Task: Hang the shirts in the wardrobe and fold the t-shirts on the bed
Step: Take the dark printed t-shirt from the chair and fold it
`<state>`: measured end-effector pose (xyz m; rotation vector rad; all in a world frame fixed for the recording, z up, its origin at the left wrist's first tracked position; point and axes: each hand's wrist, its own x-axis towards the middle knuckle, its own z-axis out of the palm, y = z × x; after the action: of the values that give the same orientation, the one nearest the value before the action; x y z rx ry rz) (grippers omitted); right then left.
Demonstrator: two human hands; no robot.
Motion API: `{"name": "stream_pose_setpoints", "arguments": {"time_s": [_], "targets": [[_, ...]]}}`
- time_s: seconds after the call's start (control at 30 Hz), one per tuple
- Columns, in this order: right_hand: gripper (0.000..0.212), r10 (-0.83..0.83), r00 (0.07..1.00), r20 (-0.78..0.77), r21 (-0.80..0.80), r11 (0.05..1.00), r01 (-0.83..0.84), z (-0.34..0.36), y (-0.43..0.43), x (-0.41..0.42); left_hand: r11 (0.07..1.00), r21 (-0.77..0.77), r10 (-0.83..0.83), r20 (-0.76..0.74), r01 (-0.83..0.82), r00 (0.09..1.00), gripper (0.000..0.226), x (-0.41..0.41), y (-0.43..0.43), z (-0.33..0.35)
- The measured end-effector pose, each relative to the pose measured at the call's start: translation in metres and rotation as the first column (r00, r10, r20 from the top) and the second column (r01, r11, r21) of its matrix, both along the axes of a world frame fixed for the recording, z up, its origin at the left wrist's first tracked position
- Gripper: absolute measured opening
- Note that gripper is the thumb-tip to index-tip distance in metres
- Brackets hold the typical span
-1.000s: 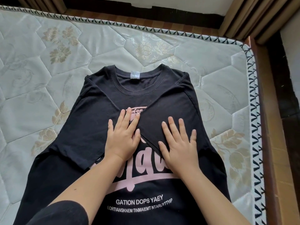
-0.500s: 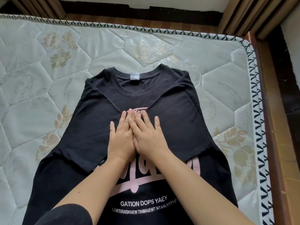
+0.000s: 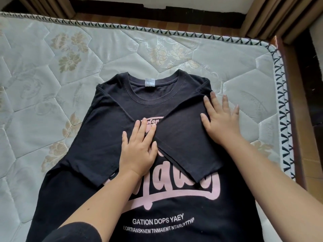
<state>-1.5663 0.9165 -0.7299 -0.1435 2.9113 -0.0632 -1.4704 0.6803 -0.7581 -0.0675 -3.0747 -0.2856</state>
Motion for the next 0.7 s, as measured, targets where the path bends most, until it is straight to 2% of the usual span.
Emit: {"name": "stream_pose_setpoints", "arguments": {"time_s": [0.07, 0.17, 0.23, 0.33, 0.47, 0.6, 0.7], "targets": [[0.061, -0.002, 0.999, -0.044, 0.001, 1.000, 0.002, 0.000, -0.016, 0.006, 1.000, 0.003, -0.004, -0.002, 0.004, 1.000, 0.054, 0.000, 0.000, 0.000], [0.064, 0.159, 0.970, -0.183, -0.048, 0.984, -0.170, -0.002, -0.053, 0.032, 1.000, -0.008, -0.007, -0.009, 0.007, 1.000, 0.054, -0.001, 0.000, 0.000], [0.060, 0.271, 0.948, -0.168, -0.055, 0.957, -0.284, -0.008, -0.075, 0.056, 1.000, -0.006, -0.015, -0.012, 0.015, 1.000, 0.054, -0.001, 0.000, -0.001], [0.054, 0.331, 0.932, -0.151, -0.116, 0.930, -0.349, -0.013, -0.080, 0.076, 1.000, 0.001, -0.015, -0.004, 0.015, 1.000, 0.055, -0.001, -0.001, -0.001], [0.055, 0.258, 0.955, -0.146, -0.131, 0.952, -0.277, -0.015, -0.050, 0.074, 1.000, 0.010, -0.003, 0.020, 0.002, 1.000, 0.056, 0.000, 0.001, 0.000], [0.069, 0.060, 0.996, -0.063, -0.189, 0.979, -0.071, -0.010, -0.013, 0.074, 1.000, 0.021, 0.010, 0.048, -0.011, 0.999, 0.059, 0.000, 0.001, 0.001], [0.070, 0.003, 1.000, 0.007, -0.127, 0.992, -0.002, -0.005, -0.005, 0.080, 1.000, 0.019, 0.010, 0.070, -0.011, 0.998, 0.061, 0.001, 0.001, 0.004]]}}
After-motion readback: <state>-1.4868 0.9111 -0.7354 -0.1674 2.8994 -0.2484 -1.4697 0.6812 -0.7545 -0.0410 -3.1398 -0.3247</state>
